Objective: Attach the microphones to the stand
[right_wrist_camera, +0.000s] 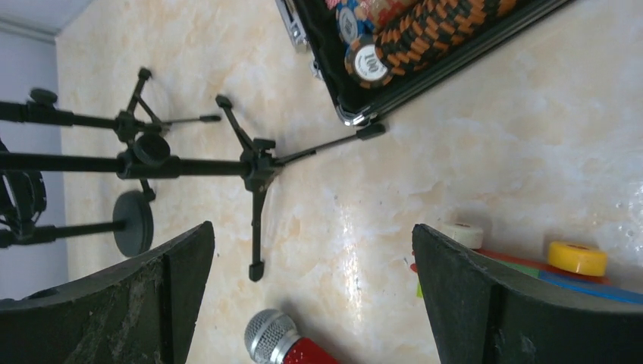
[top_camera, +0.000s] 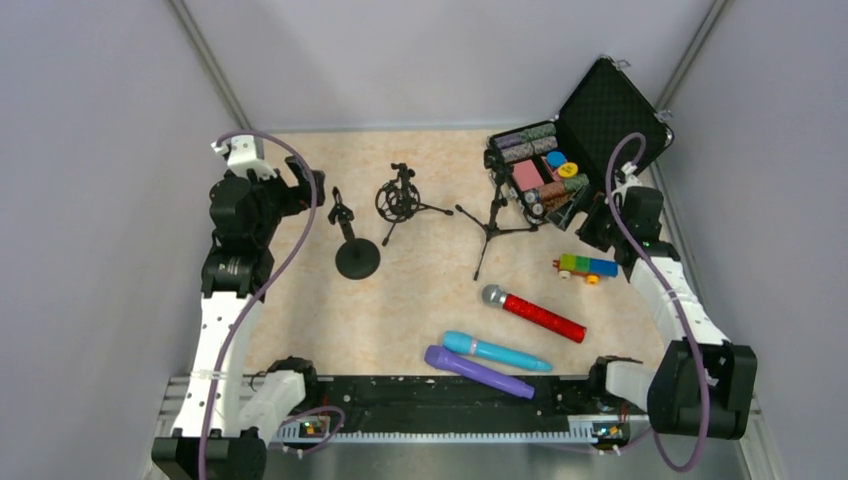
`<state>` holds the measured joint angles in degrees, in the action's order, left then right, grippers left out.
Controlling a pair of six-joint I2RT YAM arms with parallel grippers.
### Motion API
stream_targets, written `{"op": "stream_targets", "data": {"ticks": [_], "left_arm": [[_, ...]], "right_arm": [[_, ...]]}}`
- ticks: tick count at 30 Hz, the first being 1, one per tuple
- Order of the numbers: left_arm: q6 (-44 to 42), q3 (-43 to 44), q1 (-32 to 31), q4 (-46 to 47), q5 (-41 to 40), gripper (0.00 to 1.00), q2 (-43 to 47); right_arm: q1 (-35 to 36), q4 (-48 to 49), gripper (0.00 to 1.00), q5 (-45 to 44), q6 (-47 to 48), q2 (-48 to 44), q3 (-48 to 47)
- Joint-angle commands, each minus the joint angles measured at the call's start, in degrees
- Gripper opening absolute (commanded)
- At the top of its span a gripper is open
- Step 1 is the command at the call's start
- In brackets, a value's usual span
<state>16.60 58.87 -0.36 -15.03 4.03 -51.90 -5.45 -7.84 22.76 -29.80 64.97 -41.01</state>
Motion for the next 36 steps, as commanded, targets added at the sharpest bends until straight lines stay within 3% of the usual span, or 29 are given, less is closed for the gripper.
{"op": "stream_targets", "data": {"ticks": [1,10,19,28,36], "left_arm": [[-2.76,-2.12,0.0,0.16,3.34,0.97,1.03],[-3.67,-11.4,-0.01,-0.71,1.54,0.96,3.09],[-4.73,-12.44,0.01,-1.76,-2.59,0.96,4.6],[-6.53,-11.72,0.0,-1.21,-3.2,0.96,7.86],[-7.55,-13.04,0.01,1.27,-6.2,0.96,10.46]], "right_arm": [[3.49,-8.9,0.99,1.02,7.67,2.28,-5.97],[14.64,-13.92,0.99,-6.4,11.15,2.66,-5.24],[23.86,-18.25,0.99,-13.38,14.02,1.41,-3.94],[27.17,-20.96,0.99,-15.18,13.23,-5.51,-1.57],[31.21,-23.88,0.99,-17.91,12.86,-4.09,-3.75]]}}
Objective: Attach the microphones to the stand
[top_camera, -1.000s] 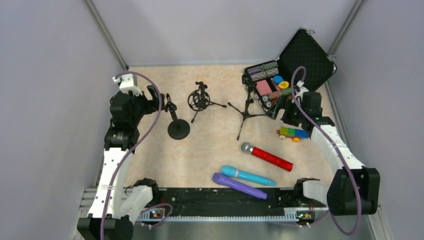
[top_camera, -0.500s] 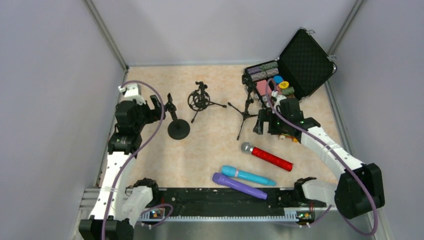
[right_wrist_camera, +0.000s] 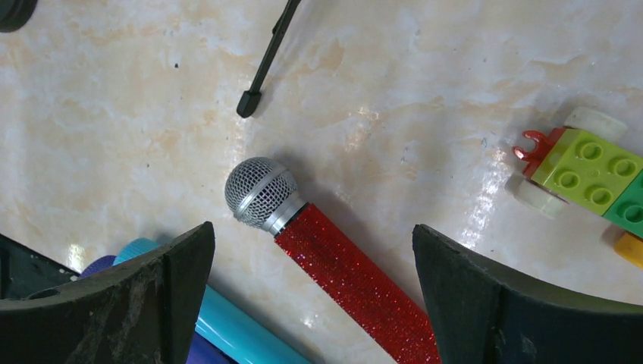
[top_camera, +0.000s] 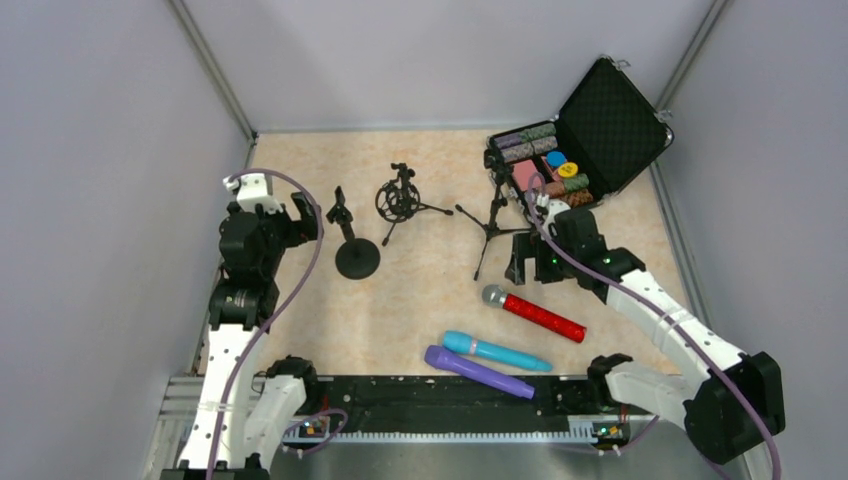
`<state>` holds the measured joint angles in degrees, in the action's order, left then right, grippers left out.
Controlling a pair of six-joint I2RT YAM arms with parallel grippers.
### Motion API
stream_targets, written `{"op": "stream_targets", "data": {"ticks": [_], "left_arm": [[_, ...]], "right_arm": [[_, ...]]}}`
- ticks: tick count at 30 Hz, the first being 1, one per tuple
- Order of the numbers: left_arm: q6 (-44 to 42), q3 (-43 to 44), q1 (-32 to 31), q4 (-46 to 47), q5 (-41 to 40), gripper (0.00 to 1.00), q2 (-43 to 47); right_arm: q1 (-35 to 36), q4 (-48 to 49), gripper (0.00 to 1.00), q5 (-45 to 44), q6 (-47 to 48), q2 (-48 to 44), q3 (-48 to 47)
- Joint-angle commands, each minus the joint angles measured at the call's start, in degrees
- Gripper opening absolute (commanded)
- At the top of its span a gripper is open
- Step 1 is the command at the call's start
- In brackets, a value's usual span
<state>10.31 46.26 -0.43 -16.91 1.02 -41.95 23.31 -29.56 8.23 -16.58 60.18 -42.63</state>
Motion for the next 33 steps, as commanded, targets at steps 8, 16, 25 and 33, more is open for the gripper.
{"op": "stream_targets", "data": {"ticks": [8,16,25,33], "left_arm": [[-2.34,-1.7,0.07,1.85,-7.24,0.96,2.53],[-2.39,-2.34,0.03,1.28,-11.71,0.96,2.95],[-2.32,-2.64,0.05,1.26,-13.92,0.96,3.38],[-2.75,-2.84,0.04,1.35,-14.4,0.96,3.68]], "right_arm": [[7.68,-3.08,0.99,-6.93,-2.93,3.62,-3.22],[12.46,-3.88,0.99,-8.05,-8.21,9.15,-2.09],[16.72,-4.01,0.99,-13.46,-10.01,13.94,-1.16],[19.82,-4.0,0.9,-18.96,-9.38,19.93,-2.1]]}}
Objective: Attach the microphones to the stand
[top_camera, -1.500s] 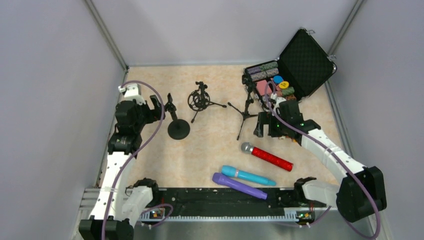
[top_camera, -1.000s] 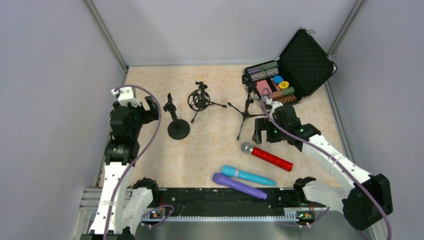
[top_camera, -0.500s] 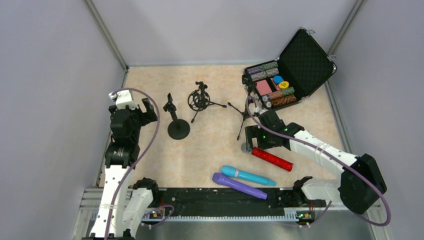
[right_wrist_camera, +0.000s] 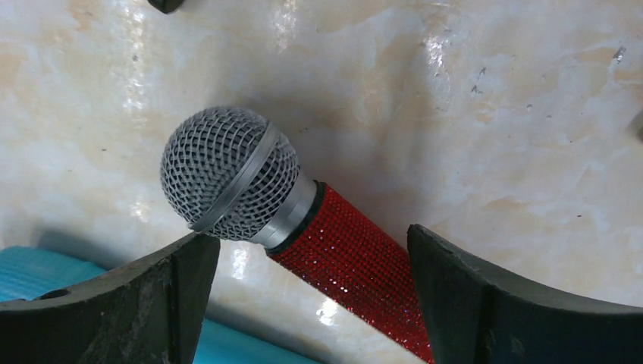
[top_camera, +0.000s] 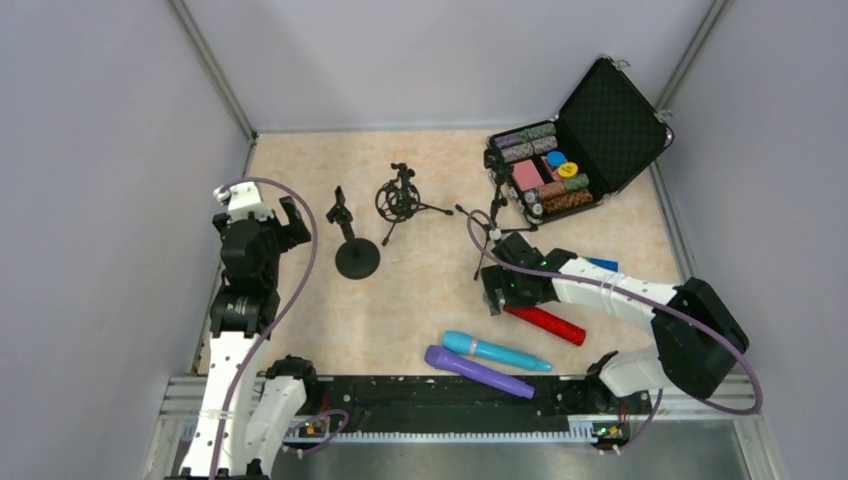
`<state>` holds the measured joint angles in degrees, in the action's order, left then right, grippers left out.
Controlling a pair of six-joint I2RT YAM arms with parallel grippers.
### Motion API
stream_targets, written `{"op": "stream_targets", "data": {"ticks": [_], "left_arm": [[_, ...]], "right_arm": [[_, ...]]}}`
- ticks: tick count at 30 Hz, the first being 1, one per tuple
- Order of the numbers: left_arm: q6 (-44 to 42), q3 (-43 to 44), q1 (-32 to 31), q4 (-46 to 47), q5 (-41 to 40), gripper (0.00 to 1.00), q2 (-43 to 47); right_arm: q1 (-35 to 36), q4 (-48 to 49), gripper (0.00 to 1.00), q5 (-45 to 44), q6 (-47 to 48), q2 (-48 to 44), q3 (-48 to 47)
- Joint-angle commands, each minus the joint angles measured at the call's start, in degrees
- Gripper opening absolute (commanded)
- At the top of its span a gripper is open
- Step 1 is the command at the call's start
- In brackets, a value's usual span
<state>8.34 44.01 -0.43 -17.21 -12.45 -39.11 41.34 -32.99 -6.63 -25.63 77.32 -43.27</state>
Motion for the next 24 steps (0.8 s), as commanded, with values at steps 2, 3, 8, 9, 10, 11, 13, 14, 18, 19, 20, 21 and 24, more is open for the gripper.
{"op": "stream_targets", "data": {"ticks": [2,3,8,9,10,11,13,14,18,19,20,21,24], "left_arm": [[-0.92,-0.54,0.07,1.63,-0.94,0.96,0.87],[-0.95,-0.58,0.07,1.63,-0.93,0.96,0.92],[-1.23,-0.65,0.07,1.64,-1.06,0.96,0.92],[-1.23,-0.68,0.07,1.7,-1.13,0.96,1.02],[-1.33,-0.76,0.06,1.66,-1.17,0.96,1.02],[-1.35,-0.77,0.0,1.72,-1.23,0.96,0.98],[-1.55,-0.72,-0.06,1.74,-1.26,0.96,1.04],[-1.5,-0.76,-0.1,1.74,-1.33,0.96,1.05],[-1.6,-0.84,-0.23,1.74,-1.18,0.96,0.97],[-1.63,-0.83,-0.2,1.77,-1.04,0.96,0.98],[-1.58,-0.9,-0.23,1.79,-1.07,0.96,1.01],[-1.58,-0.94,-0.19,1.8,-1.09,0.96,0.99],[-1.62,-0.94,-0.28,1.83,-0.98,0.96,0.89]], "right_arm": [[2.7,-0.58,0.85,-5.47,-0.07,4.31,-2.04],[3.18,-0.58,0.82,-6.02,0.22,4.92,-2.39],[5.91,-0.43,0.63,-7.99,1.5,7.38,-4.35],[6.62,-0.22,0.58,-8.13,2.06,7.74,-4.83],[7.39,-0.01,0.53,-8.48,2.64,7.98,-5.2],[8.08,0.13,0.48,-9.02,3.32,8.28,-5.58],[9.45,0.92,0.4,-9.78,5.02,8.73,-6.34],[9.93,1.4,0.39,-10.13,5.87,9.0,-6.77],[10.59,4.64,0.38,-8.87,10.74,10.0,-9.0],[10.87,5.44,0.38,-8.65,12.05,10.15,-9.63],[11.2,6.19,0.38,-8.59,13.11,10.21,-10.21],[11.36,6.91,0.38,-8.61,14.1,10.36,-10.66],[11.75,9.75,0.38,-7.49,18.42,10.5,-11.49]]}}
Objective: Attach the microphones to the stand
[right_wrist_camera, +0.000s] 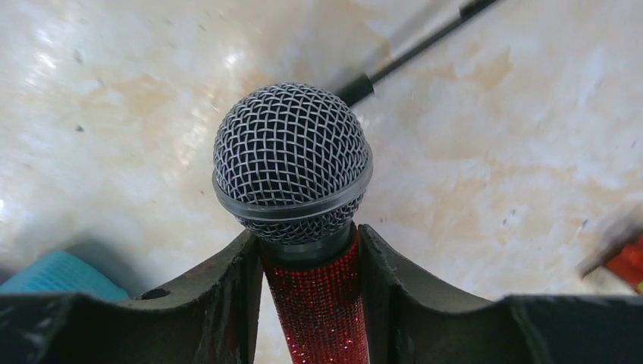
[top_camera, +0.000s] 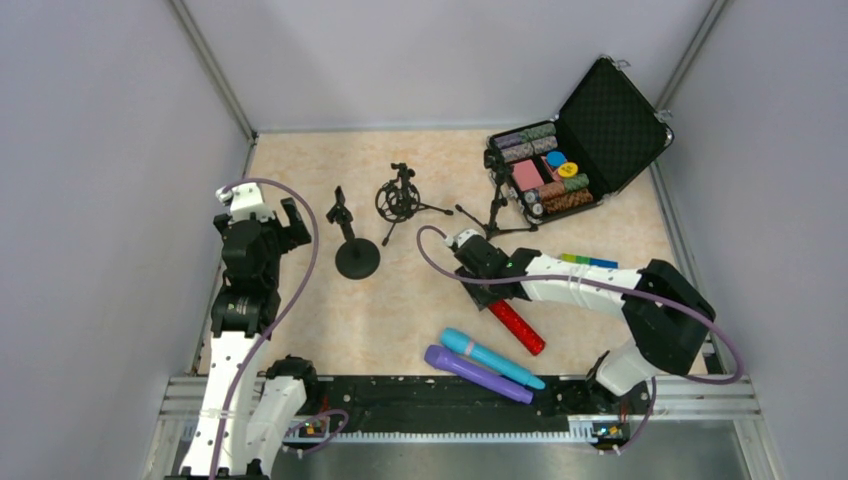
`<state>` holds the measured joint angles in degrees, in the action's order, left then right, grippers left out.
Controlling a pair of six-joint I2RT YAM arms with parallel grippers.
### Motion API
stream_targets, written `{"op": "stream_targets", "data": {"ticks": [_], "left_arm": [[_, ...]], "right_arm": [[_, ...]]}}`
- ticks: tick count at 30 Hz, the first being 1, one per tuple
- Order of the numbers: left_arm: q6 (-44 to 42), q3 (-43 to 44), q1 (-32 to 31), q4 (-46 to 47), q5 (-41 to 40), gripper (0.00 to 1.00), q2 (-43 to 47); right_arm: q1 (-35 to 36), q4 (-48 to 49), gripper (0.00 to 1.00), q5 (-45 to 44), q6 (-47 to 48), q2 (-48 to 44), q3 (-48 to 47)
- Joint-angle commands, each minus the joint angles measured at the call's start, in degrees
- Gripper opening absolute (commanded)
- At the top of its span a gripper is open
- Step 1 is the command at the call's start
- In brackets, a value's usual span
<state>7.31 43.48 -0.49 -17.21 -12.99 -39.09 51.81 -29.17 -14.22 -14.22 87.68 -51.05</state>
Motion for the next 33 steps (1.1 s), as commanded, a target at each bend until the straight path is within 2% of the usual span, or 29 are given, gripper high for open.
{"op": "stream_targets", "data": {"ticks": [1,8,11,14,23,33], "left_arm": [[-0.56,-0.44,-0.32,1.86,-0.4,0.96,0.88],[-0.81,-0.5,-0.41,1.88,-0.57,0.96,0.9],[-1.03,-0.58,-0.39,1.91,-0.68,0.96,0.79],[-1.04,-0.6,-0.39,1.92,-0.72,0.96,0.77],[-1.42,-0.64,-0.39,2.26,0.66,0.95,0.53],[-1.69,-0.7,-0.51,2.52,2.2,0.95,0.66]], "right_arm": [[1.43,7.04,0.38,0.41,8.49,0.3,-3.95],[3.83,12.73,0.42,5.86,16.68,2.1,-4.69],[4.52,14.69,0.59,7.04,17.69,2.78,-4.27],[4.65,15.49,0.69,7.86,17.74,3.51,-4.59],[4.74,14.82,0.83,7.94,17.42,-0.84,-5.35],[4.77,11.95,0.88,6.56,18.16,-9.91,-3.49]]}}
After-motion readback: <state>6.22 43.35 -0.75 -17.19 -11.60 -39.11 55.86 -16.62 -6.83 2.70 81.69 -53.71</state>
